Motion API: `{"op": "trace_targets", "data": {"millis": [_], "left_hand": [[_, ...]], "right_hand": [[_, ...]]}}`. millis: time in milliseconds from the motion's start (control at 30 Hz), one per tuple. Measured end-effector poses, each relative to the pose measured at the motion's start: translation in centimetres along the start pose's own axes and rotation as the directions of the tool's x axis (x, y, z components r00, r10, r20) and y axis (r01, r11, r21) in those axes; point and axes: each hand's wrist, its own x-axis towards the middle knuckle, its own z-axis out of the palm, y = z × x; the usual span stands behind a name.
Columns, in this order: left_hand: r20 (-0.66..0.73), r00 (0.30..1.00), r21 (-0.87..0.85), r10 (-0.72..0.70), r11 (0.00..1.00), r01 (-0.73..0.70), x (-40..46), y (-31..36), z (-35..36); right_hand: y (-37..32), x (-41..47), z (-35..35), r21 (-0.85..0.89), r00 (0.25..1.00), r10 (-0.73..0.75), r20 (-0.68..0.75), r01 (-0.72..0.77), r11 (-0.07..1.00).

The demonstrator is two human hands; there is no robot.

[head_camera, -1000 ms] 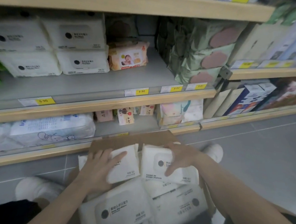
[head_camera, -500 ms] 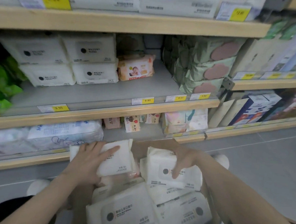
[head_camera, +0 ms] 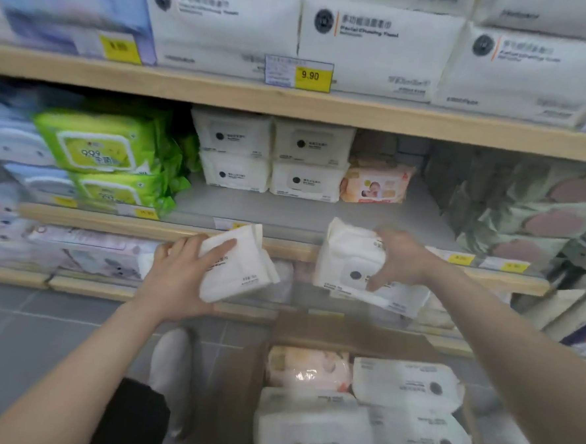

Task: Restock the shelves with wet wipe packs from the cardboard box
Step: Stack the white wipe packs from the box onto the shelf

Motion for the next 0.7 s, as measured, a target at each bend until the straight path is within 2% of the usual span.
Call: {"op": "trace_targets", "data": {"millis": [133,367,533,700], "left_hand": [[-0.016,0.998,0.033,-0.055,0.998,0.055,-0.7,-3.9,0.6],[-0.034,0.991,0.066,-0.126,0.99,0.128,-0.3,-9.2,1.2],[-0.077,0.981,0.039,-0.176,0.983,0.179,0.8,-12.2,1.9],[-0.105,0.978,0.028,-0.183,0.982,0.187,1.0,-13.3,3.1]], "right_hand": [[-5.8,4.6,-1.1,0.007,0.991,-0.113,-0.078,0.113,0.994],[-14.7,11.9,-1.8,-0.144,0.948,-0.282,-0.147,0.261,0.954],[-20.3,16.8,-0.8,-0.242,0.914,-0.325,-0.242,0.267,0.933],[-22.7,20.6,2.5,-0.309,0.927,-0.324,-0.19,0.257,0.916]]}}
